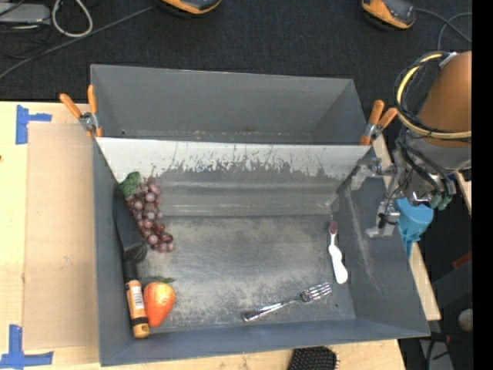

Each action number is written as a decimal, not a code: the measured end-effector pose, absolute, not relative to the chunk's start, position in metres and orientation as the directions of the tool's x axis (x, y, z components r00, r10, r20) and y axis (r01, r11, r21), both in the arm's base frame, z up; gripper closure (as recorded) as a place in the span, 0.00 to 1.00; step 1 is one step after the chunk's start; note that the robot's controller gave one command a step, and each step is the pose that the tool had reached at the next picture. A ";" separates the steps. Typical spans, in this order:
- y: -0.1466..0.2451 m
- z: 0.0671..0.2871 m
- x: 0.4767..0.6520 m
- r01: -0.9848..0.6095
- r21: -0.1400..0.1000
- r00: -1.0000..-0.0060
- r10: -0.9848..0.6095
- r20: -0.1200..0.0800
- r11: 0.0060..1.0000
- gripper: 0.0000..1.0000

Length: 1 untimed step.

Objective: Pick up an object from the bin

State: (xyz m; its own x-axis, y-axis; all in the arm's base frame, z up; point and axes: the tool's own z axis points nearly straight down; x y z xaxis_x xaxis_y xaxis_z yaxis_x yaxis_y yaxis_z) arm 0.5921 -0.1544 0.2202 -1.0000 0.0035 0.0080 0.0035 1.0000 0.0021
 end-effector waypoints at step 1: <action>-0.153 0.225 0.594 -0.001 0.001 -1.000 -0.001 0.000 1.000 0.00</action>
Offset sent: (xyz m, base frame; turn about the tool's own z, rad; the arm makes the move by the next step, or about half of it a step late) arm -0.0782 0.0610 -0.1502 -0.2506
